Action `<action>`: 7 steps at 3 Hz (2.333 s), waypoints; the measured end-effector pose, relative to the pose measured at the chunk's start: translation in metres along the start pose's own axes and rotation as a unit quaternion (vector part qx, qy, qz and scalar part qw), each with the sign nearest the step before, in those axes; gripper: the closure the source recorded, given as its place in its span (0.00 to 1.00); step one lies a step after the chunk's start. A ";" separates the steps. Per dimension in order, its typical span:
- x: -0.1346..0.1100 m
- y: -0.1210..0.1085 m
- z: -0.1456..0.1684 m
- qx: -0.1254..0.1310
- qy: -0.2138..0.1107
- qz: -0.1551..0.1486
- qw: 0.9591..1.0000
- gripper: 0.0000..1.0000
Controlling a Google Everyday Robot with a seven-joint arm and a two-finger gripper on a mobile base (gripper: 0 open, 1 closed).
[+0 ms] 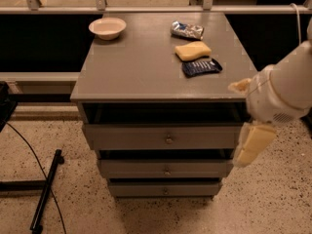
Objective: Open top drawer
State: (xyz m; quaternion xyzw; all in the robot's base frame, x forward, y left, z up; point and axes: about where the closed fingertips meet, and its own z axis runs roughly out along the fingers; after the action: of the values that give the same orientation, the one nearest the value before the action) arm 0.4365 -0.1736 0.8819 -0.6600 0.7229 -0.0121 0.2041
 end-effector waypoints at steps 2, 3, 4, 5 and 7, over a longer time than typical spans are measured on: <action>0.004 -0.001 0.022 0.008 0.011 -0.019 1.000 0.00; 0.021 0.013 0.054 0.001 0.015 -0.055 0.998 0.00; 0.045 0.023 0.083 0.012 0.023 -0.122 0.992 0.00; 0.045 0.022 0.084 0.017 0.023 -0.141 0.990 0.00; 0.044 0.023 0.137 -0.003 -0.006 -0.155 0.988 0.00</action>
Offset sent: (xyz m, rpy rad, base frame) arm 0.0061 -0.0009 -0.0372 -0.0777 0.0169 0.0481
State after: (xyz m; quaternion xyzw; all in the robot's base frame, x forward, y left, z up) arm 0.4551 -0.1785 0.7374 -0.7651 0.6103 -0.0374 0.2017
